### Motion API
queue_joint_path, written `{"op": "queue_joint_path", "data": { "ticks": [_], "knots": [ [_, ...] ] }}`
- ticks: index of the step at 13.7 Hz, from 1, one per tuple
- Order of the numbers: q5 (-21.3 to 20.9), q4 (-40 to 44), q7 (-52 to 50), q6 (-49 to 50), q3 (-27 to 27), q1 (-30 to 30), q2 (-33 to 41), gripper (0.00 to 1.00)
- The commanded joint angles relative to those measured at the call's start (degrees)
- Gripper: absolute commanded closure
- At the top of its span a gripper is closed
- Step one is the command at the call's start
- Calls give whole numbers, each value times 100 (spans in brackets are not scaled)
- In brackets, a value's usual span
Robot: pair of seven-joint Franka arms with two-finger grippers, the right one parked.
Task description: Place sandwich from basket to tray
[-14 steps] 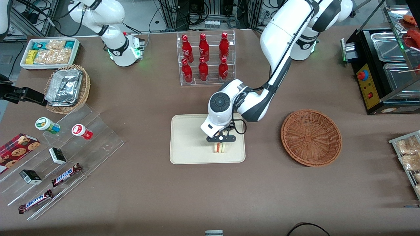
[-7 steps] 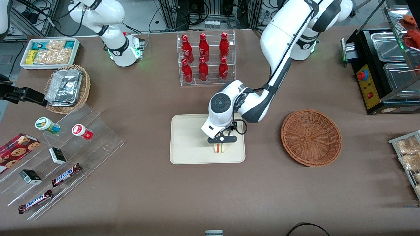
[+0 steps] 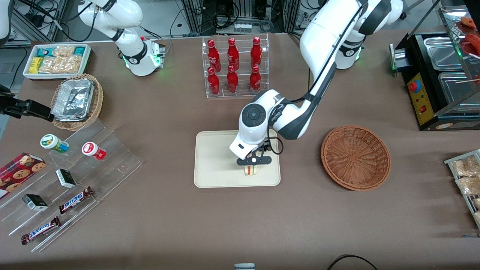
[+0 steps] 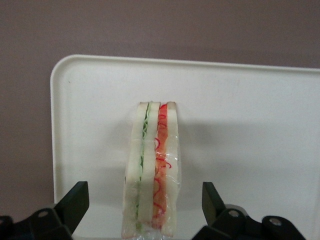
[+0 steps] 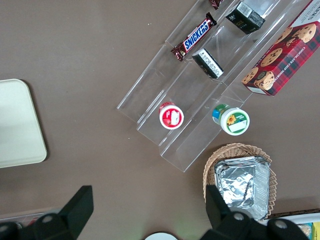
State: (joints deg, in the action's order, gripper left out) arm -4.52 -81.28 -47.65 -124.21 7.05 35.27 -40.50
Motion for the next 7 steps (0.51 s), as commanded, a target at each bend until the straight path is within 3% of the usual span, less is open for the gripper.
{"op": "queue_joint_path", "data": {
  "ticks": [1,4,7],
  "knots": [
    [22,-116,-34,229,-2,-283,436,0],
    [22,-134,228,660,42,-739,709,0],
    [329,-143,1053,1081,33,-1231,981,0]
  ]
}}
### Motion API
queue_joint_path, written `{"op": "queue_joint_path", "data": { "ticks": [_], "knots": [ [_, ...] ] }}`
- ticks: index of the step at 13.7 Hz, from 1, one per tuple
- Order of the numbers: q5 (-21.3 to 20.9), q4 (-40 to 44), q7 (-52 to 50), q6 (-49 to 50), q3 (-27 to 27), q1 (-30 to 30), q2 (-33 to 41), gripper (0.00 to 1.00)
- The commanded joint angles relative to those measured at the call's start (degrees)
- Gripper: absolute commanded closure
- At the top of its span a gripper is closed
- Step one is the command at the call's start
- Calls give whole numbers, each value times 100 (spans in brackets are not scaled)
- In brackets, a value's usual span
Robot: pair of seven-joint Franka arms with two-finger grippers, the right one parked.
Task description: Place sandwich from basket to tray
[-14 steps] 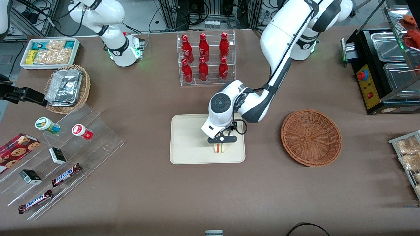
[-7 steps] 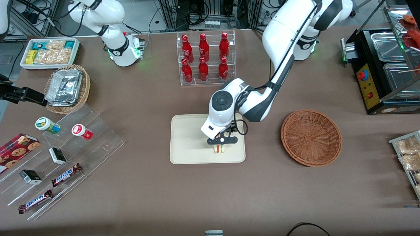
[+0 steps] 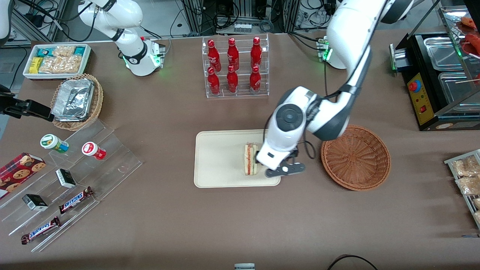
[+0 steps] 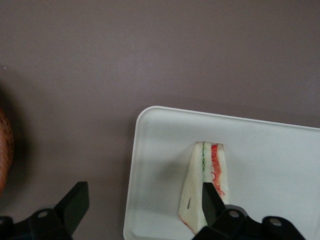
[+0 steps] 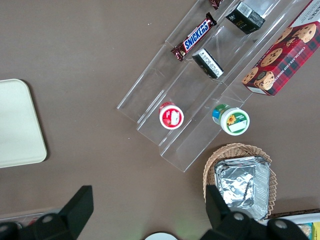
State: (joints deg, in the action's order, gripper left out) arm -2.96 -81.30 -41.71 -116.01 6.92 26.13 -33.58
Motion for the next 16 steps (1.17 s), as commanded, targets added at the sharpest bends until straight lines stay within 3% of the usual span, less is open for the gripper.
{"op": "queue_joint_path", "data": {
  "ticks": [1,5,9,16],
  "knots": [
    [208,-140,732,481,47,-502,395,0],
    [463,-429,1638,992,47,-1257,878,0],
    [463,-1185,1859,1062,38,-1671,1695,0],
    [437,-1230,2245,2721,64,-2252,2855,0]
  ]
}}
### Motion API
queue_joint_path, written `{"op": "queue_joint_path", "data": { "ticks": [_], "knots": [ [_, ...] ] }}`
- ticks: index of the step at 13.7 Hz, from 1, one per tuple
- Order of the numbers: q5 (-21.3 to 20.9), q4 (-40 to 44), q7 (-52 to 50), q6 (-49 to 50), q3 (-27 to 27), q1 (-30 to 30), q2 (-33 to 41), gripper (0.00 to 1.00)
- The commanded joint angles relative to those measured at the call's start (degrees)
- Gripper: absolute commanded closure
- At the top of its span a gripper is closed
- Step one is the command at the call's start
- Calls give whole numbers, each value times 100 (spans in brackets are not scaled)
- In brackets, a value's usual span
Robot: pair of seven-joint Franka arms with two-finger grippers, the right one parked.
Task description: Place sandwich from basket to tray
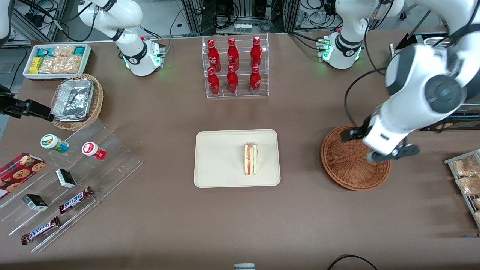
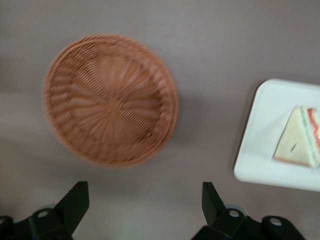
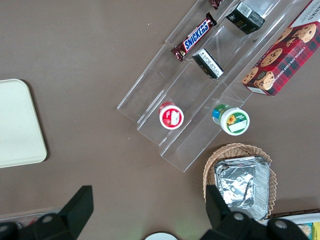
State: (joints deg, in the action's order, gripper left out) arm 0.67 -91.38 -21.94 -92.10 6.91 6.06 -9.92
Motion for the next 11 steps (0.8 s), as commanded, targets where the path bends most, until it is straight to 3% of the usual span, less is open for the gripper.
{"op": "queue_joint_path", "data": {
  "ticks": [1,4,11],
  "knots": [
    [5,-213,278,498,65,-263,639,0],
    [-216,-82,916,1026,65,-350,939,0],
    [-49,313,2043,1510,-14,-755,1107,0]
  ]
}}
